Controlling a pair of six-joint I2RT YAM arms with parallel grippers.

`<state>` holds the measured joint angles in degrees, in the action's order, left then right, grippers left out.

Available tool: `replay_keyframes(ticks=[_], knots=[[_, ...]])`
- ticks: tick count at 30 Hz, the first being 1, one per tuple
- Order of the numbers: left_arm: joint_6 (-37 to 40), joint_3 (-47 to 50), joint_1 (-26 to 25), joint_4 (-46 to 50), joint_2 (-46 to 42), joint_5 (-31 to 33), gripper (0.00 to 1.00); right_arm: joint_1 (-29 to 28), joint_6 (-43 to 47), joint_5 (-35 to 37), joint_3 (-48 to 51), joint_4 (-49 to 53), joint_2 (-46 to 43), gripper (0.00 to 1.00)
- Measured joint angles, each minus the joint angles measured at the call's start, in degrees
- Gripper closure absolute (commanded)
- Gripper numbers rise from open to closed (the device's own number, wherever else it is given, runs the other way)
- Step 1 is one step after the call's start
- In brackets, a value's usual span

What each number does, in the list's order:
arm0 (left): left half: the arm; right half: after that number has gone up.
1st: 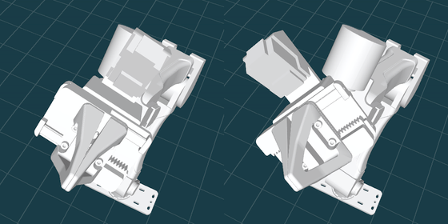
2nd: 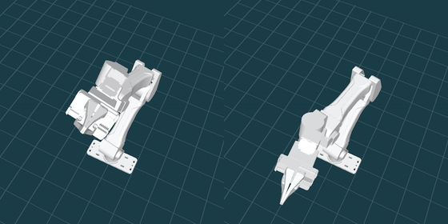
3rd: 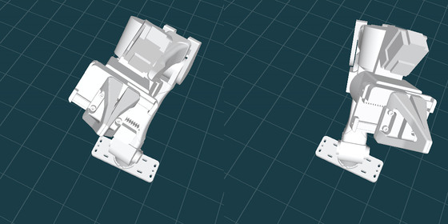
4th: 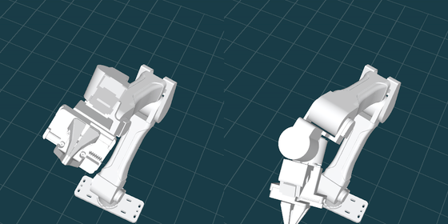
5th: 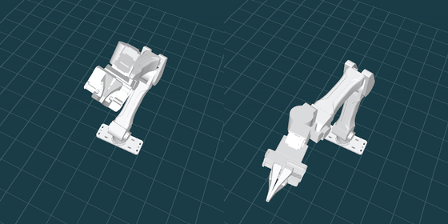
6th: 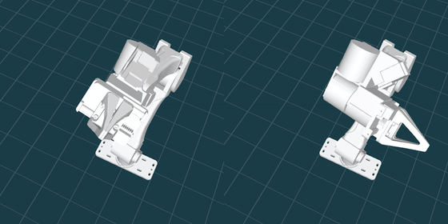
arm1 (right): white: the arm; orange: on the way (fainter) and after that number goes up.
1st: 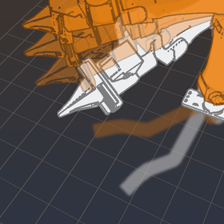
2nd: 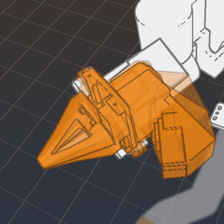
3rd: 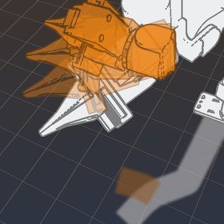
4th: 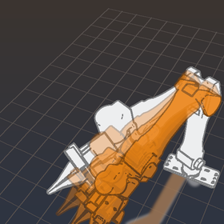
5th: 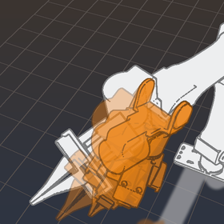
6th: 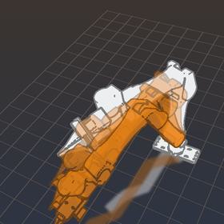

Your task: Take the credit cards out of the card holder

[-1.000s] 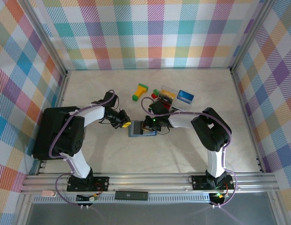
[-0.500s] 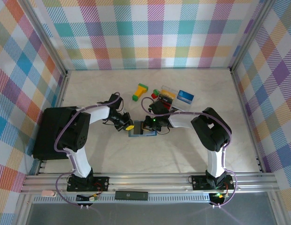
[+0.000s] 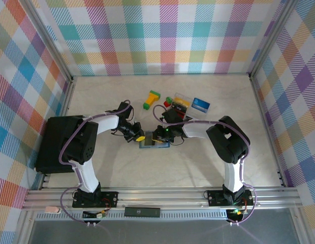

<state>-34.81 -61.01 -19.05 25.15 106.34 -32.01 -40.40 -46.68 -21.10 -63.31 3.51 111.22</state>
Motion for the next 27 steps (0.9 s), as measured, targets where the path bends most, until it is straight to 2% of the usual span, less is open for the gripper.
replay_keyframes(ticks=[11,27], knots=[[0.2,0.0,0.0,0.0,0.0,0.0,0.92,0.3,0.4,-0.4,-0.2,0.1,0.3,0.94],[0.2,-0.8,0.0,0.3,0.0,0.9,0.84,1.1,0.6,7.9,3.5,2.8,-7.0,0.97]])
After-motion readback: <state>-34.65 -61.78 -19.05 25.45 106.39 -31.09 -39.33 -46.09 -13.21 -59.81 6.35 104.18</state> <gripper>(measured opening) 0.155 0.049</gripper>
